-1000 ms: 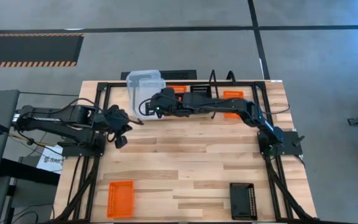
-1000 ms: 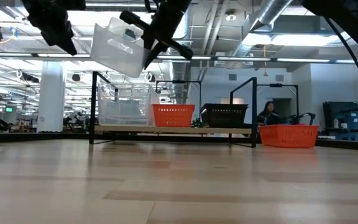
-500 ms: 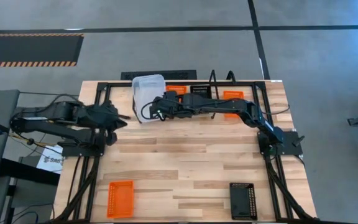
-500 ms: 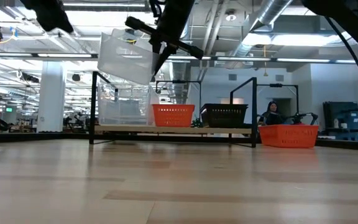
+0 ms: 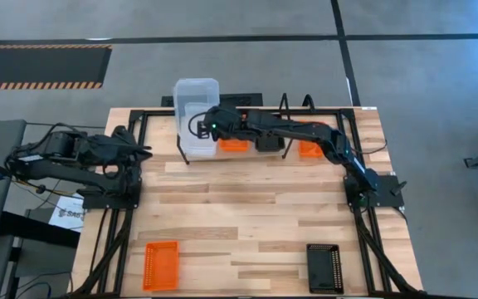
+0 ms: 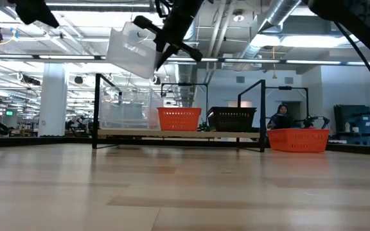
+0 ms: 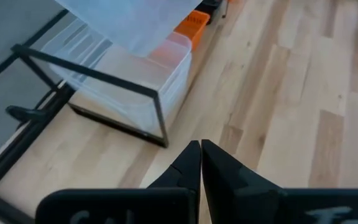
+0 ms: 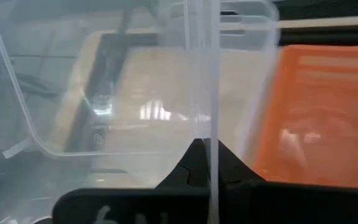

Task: Stack baskets on shelf by color
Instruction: Stack the transparent bin on top of the transparent bin on the shelf

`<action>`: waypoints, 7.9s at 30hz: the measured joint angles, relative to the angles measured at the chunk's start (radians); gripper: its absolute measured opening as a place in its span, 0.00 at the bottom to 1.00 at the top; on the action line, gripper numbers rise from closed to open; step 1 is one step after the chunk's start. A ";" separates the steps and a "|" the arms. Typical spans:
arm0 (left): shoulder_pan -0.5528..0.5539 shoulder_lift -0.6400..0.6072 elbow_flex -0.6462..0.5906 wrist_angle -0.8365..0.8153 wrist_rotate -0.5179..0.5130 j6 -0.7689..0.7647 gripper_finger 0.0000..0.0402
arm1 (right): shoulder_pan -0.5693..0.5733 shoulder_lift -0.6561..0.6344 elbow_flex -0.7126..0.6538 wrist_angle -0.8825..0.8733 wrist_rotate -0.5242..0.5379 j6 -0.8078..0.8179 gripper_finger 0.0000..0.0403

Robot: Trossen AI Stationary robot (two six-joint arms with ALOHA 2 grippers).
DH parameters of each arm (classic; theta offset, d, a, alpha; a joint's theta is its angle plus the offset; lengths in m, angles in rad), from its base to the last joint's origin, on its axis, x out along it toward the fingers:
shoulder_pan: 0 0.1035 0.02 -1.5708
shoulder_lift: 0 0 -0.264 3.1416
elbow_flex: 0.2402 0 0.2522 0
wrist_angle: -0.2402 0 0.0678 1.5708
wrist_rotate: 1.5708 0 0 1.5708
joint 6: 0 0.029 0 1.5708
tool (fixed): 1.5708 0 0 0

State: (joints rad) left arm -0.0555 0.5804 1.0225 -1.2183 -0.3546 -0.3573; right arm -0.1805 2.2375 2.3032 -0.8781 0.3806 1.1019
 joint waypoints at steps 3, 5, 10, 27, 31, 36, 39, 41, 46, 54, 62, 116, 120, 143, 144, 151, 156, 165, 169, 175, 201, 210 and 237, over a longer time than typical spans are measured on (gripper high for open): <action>0.000 0.001 0.000 -0.006 -0.015 0.000 0.00 | -0.005 0.002 0.000 0.021 -0.020 -0.004 0.00; 0.000 0.001 0.000 -0.005 -0.017 0.000 0.00 | -0.004 0.010 0.000 0.037 -0.020 -0.003 0.00; 0.000 0.002 0.000 -0.005 -0.021 0.002 0.00 | 0.011 0.019 0.001 0.022 -0.019 0.000 0.00; 0.000 0.002 0.000 -0.003 -0.024 0.001 0.00 | 0.043 0.026 0.000 -0.218 -0.015 0.035 0.00; 0.000 0.002 0.000 -0.004 -0.024 0.000 0.00 | 0.043 0.026 0.000 -0.222 -0.015 0.027 0.00; 0.000 0.002 0.000 -0.004 -0.024 0.000 0.00 | 0.031 0.026 0.000 -0.212 -0.061 -0.009 0.01; 0.000 0.002 0.000 -0.003 -0.023 -0.002 0.00 | 0.026 0.026 0.000 -0.199 -0.086 -0.053 0.05; 0.000 0.002 0.000 -0.003 -0.023 -0.002 0.00 | 0.027 0.026 0.000 -0.187 -0.088 -0.061 0.08; 0.000 0.002 0.000 -0.004 -0.023 -0.002 0.00 | 0.023 0.026 -0.001 -0.188 -0.093 -0.064 0.15; 0.000 0.002 0.000 -0.004 -0.016 -0.002 0.00 | 0.020 0.018 -0.002 -0.189 -0.101 -0.065 0.19; 0.000 0.002 0.000 -0.003 -0.017 0.003 0.00 | 0.013 -0.022 0.000 -0.142 -0.132 -0.088 0.19; 0.000 0.002 -0.001 -0.034 -0.066 -0.085 0.00 | 0.015 -0.039 -0.001 -0.194 -0.439 -0.665 0.19; 0.000 0.002 -0.001 -0.034 -0.094 -0.110 0.00 | -0.001 -0.039 -0.001 -0.202 -0.480 -0.717 0.19; 0.000 0.002 -0.001 -0.034 -0.140 -0.228 0.00 | 0.013 0.021 0.000 -0.171 -0.481 -1.055 0.46; 0.000 0.002 -0.001 -0.034 -0.140 -0.228 0.00 | 0.015 0.024 0.001 -0.169 -0.481 -1.068 0.47; 0.000 0.002 -0.001 -0.034 -0.141 -0.234 0.00 | 0.015 0.026 -0.001 -0.159 -0.483 -1.123 0.47; 0.000 0.002 -0.001 -0.034 -0.142 -0.235 0.00 | 0.010 0.026 -0.001 -0.114 -0.480 -1.130 0.40; 0.000 0.002 -0.001 -0.044 -0.142 -0.235 0.00 | 0.008 0.026 -0.001 -0.095 -0.475 -1.133 0.04; 0.000 0.002 -0.001 -0.076 -0.143 -0.257 0.00 | 0.009 0.026 -0.001 -0.071 -0.447 -1.130 0.03; 0.000 0.002 -0.001 -0.112 -0.140 -0.280 0.00 | 0.010 0.026 -0.001 -0.068 -0.432 -1.113 0.01; 0.000 0.002 -0.001 -0.115 -0.151 -0.273 0.00 | 0.030 -0.072 0.051 -0.324 -0.327 -1.160 0.00; 0.000 0.002 -0.001 -0.116 -0.156 -0.281 0.00 | 0.019 -0.077 0.052 -0.342 -0.297 -1.223 0.00; 0.061 0.332 0.178 -0.071 -0.193 -0.014 0.00 | 0.014 -0.073 0.049 -0.339 -0.329 -1.253 0.00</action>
State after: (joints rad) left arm 0.0055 0.9123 1.2005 -1.2894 -0.5475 -0.3712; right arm -0.1661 2.1643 2.3520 -1.2169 0.0521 -0.1515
